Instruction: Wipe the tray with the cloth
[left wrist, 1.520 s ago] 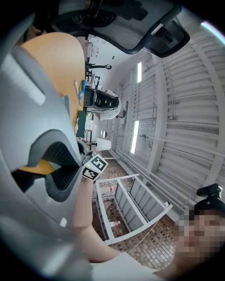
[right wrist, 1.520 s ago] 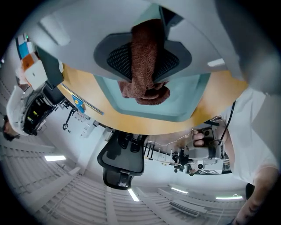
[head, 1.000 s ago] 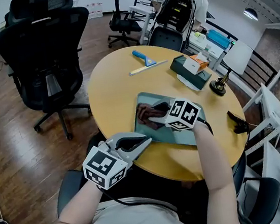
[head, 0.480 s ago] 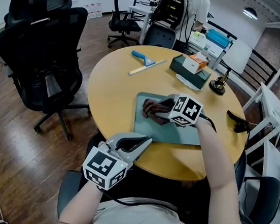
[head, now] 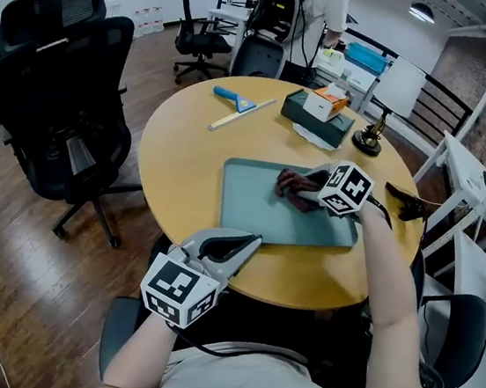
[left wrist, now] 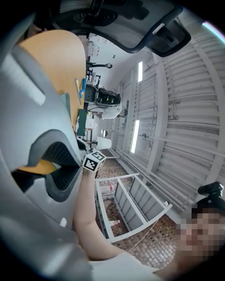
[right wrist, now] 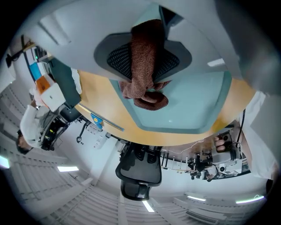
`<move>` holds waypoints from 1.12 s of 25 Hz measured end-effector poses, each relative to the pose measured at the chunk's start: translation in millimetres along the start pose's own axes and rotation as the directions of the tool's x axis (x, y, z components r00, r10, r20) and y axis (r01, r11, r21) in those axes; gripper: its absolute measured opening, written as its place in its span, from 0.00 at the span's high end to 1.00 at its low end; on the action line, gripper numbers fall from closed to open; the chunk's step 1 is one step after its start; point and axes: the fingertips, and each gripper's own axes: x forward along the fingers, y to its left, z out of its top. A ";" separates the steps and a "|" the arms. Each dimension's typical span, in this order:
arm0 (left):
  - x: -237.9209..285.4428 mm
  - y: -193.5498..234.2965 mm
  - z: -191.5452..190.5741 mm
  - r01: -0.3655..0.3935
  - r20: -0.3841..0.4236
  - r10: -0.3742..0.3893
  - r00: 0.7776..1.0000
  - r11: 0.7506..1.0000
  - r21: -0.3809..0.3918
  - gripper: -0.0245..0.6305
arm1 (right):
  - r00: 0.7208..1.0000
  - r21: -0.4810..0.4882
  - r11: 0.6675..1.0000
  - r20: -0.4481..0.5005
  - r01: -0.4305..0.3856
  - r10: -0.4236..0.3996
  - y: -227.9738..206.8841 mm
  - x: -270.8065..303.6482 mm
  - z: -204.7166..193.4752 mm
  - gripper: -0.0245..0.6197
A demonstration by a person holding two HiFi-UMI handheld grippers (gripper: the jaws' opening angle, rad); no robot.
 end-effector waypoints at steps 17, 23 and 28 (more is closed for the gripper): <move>14.9 -7.8 -2.3 0.054 0.001 -0.054 0.999 0.998 -0.020 0.47 | 0.988 0.189 0.972 -0.092 0.143 -0.127 -51.9 -32.2 -82.8 0.75; 11.6 -8.0 -1.7 0.047 0.003 -0.047 0.999 0.999 -0.016 0.47 | 0.976 0.213 0.955 -0.119 0.206 -0.184 -66.2 -24.4 -82.6 0.75; 8.6 -5.7 -1.6 0.037 0.004 -0.037 0.999 0.999 -0.018 0.47 | 0.982 0.169 0.970 -0.094 0.175 -0.161 -59.9 -10.3 -54.3 0.75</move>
